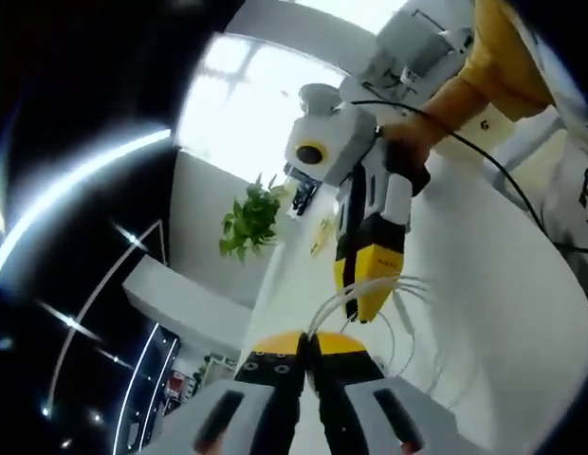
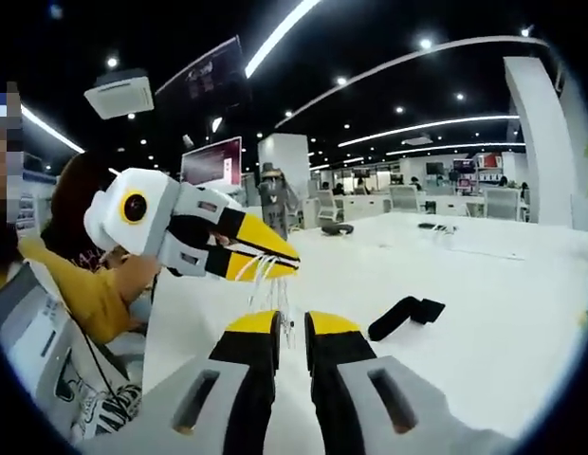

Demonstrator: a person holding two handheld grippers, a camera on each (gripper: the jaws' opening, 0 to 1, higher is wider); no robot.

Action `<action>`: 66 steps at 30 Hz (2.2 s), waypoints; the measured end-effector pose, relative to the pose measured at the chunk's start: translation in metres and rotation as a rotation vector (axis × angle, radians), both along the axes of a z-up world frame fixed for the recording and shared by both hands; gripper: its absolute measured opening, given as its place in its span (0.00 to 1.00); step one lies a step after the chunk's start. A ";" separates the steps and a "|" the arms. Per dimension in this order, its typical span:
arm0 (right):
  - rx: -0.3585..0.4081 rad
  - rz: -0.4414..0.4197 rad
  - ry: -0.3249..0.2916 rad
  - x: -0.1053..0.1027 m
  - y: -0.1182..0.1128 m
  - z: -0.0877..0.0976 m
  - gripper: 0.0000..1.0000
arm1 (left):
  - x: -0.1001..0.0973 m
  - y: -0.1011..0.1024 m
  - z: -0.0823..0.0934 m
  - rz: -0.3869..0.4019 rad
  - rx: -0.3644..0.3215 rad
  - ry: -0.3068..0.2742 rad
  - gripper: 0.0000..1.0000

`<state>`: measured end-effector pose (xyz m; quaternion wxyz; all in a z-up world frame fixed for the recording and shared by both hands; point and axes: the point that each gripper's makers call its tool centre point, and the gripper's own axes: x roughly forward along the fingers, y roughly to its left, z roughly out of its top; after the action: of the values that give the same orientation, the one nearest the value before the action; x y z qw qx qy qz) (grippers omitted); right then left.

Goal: Peel open the Velcro strap on the desktop, arrange the wired earphones neatly onto it, and close the Velcro strap to secure them.

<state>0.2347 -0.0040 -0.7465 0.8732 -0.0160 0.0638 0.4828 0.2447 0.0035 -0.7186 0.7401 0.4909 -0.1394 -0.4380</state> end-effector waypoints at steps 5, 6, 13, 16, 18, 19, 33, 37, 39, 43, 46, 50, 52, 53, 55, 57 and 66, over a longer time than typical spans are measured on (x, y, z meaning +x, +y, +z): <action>0.016 0.000 -0.004 0.002 0.005 0.001 0.05 | -0.001 -0.001 -0.001 -0.007 0.003 0.004 0.07; 0.017 -0.008 -0.019 0.003 0.004 0.003 0.04 | -0.001 -0.001 -0.002 -0.006 0.005 0.005 0.07; 0.015 -0.060 -0.107 0.005 -0.004 0.025 0.04 | 0.003 0.004 -0.001 0.015 -0.011 -0.010 0.07; 0.023 -0.063 -0.131 0.003 -0.003 0.033 0.04 | 0.004 0.004 -0.001 0.021 -0.022 -0.003 0.07; 0.028 -0.066 -0.141 0.002 -0.001 0.036 0.04 | 0.004 0.004 -0.002 0.020 -0.031 -0.001 0.07; 0.025 -0.063 -0.143 0.002 0.000 0.037 0.04 | 0.004 0.004 -0.001 0.021 -0.033 -0.001 0.07; 0.039 -0.013 -0.135 0.000 0.012 0.041 0.04 | 0.004 0.009 0.003 0.024 -0.131 0.037 0.08; 0.043 0.010 -0.131 -0.004 0.015 0.040 0.04 | 0.005 0.009 0.005 0.028 -0.161 0.036 0.08; 0.048 0.022 -0.130 -0.007 0.016 0.041 0.04 | 0.005 0.008 0.005 0.027 -0.169 0.037 0.08; 0.056 0.026 -0.133 -0.009 0.016 0.042 0.04 | 0.005 0.009 0.006 0.039 -0.233 0.064 0.08; 0.055 0.034 -0.142 -0.010 0.018 0.043 0.04 | 0.000 0.006 0.005 0.006 -0.291 0.129 0.08; 0.062 0.054 -0.129 -0.012 0.021 0.045 0.04 | 0.000 0.007 0.011 0.003 -0.353 0.139 0.08; 0.063 0.042 -0.114 -0.011 0.018 0.043 0.04 | 0.000 0.007 0.013 -0.007 -0.365 0.145 0.07; 0.065 0.034 -0.110 -0.009 0.016 0.043 0.04 | 0.000 0.007 0.013 -0.008 -0.363 0.148 0.07; 0.070 0.012 -0.105 -0.006 0.012 0.042 0.05 | 0.004 0.008 0.009 0.026 -0.318 0.139 0.07; 0.084 -0.001 -0.095 -0.005 0.007 0.042 0.07 | 0.009 0.012 0.008 0.070 -0.278 0.120 0.07; 0.107 -0.020 -0.116 -0.008 -0.002 0.047 0.12 | 0.021 0.009 0.000 0.127 -0.171 0.163 0.07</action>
<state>0.2270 -0.0063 -0.6998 0.8798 0.0036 -0.0128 0.4752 0.2661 0.0128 -0.7191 0.8143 0.3967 -0.0844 -0.4153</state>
